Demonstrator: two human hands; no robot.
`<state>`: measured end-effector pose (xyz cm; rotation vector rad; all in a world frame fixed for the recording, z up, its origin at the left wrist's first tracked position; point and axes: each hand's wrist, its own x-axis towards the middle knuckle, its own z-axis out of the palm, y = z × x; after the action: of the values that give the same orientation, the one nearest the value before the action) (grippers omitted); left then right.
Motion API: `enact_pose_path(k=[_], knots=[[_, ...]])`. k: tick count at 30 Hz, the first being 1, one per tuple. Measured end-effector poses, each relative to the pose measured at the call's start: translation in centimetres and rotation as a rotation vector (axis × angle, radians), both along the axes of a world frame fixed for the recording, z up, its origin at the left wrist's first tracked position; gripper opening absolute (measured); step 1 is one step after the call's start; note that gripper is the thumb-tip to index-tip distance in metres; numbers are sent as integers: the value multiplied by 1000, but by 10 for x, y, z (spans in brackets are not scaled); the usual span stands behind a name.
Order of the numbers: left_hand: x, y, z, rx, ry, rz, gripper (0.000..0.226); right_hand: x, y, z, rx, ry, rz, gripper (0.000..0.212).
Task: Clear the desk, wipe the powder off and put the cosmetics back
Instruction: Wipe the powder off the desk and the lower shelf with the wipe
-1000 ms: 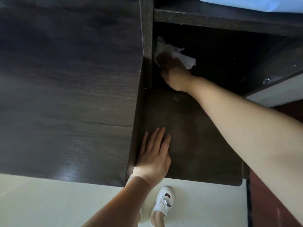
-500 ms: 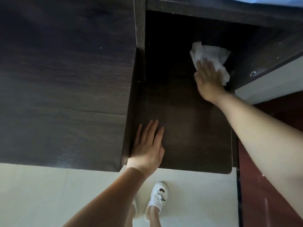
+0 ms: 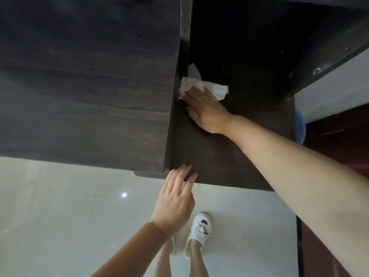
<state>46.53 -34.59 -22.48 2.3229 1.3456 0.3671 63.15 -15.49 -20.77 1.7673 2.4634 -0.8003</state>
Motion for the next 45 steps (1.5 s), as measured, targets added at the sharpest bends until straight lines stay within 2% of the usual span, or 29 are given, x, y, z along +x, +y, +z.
enact_pose_path(k=[3,6,9,11,13,14,16,19,22,26,29,31,33,35,45], knots=[[-15,-12,3,-51,45,4,46,-9,-54,-6,93,40,-18,50],[-26,-17,6,-82,57,4,45,-18,-136,-4,122,26,243,52],[-35,-20,5,-76,104,-1,46,-5,-134,-4,113,-22,423,48],[-36,-21,3,-61,132,-9,46,4,-91,-5,103,-67,327,49],[-35,-22,3,-50,147,-2,44,8,-43,-6,149,-50,87,51],[-35,-23,3,-48,150,3,44,8,-23,-5,115,-54,-20,51],[-39,-25,2,-39,139,28,43,-2,-12,-2,33,-76,-95,52],[-54,-29,9,-113,25,240,47,-21,-59,-3,75,-32,-82,53],[-67,-24,15,-195,-133,498,57,-29,-161,-6,194,-57,-13,53],[-64,-8,23,-358,-303,654,57,-54,-236,-17,234,-58,27,48],[-61,-2,26,-452,-445,751,59,-79,-238,-26,236,-85,-6,50],[-64,0,27,-506,-515,790,60,-86,-235,-29,316,-97,-36,47],[-68,0,28,-547,-552,797,60,-85,-233,-33,426,-81,-5,37],[-70,1,29,-574,-573,782,58,-80,-229,-35,481,-91,46,36],[-72,2,27,-599,-669,810,56,-88,-211,-27,431,-119,-3,36]])
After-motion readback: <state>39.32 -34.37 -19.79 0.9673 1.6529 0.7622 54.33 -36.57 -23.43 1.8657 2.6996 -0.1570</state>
